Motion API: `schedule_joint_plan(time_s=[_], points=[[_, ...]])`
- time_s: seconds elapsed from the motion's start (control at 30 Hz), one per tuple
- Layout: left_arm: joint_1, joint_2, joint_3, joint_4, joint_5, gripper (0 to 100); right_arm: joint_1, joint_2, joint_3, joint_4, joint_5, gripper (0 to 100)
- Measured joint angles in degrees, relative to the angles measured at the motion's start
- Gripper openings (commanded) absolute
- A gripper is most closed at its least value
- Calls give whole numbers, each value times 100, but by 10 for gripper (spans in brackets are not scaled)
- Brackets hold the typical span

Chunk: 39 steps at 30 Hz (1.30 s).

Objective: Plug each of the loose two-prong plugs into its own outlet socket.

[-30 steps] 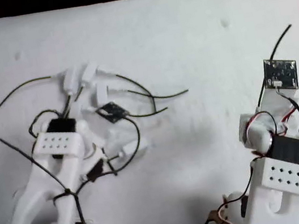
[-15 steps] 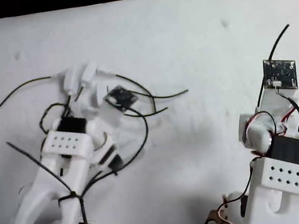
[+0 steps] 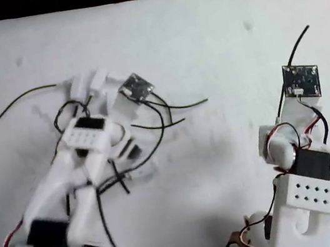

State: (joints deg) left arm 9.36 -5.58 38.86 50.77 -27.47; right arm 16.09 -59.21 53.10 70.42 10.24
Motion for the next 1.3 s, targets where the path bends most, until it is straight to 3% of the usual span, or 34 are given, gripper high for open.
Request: schedule_joint_plan(time_s=[0.23, 0.43, 0.57, 0.83, 0.97, 1.13, 1.3], points=[[-607, 1196, -1486, 615, 0, 260, 0, 0, 0, 0, 0, 17], [-633, 1064, -1934, 1380, 0, 199, -114, 0, 0, 0, 0, 17], [-642, 308, -1908, 1811, 0, 192, -756, 0, 0, 158, -9, 17], [-642, -1908, -360, 1978, 0, 199, -2892, 0, 0, 431, -193, 17], [-642, -3051, 721, 1688, 0, 321, -3587, 0, 0, 404, -993, 17], [-598, -3719, 1864, 1020, -255, 332, -3710, 0, 18, 62, -1547, 17], [-299, -3780, 2365, 580, -800, 332, -3305, 0, 18, -70, -1609, 17]])
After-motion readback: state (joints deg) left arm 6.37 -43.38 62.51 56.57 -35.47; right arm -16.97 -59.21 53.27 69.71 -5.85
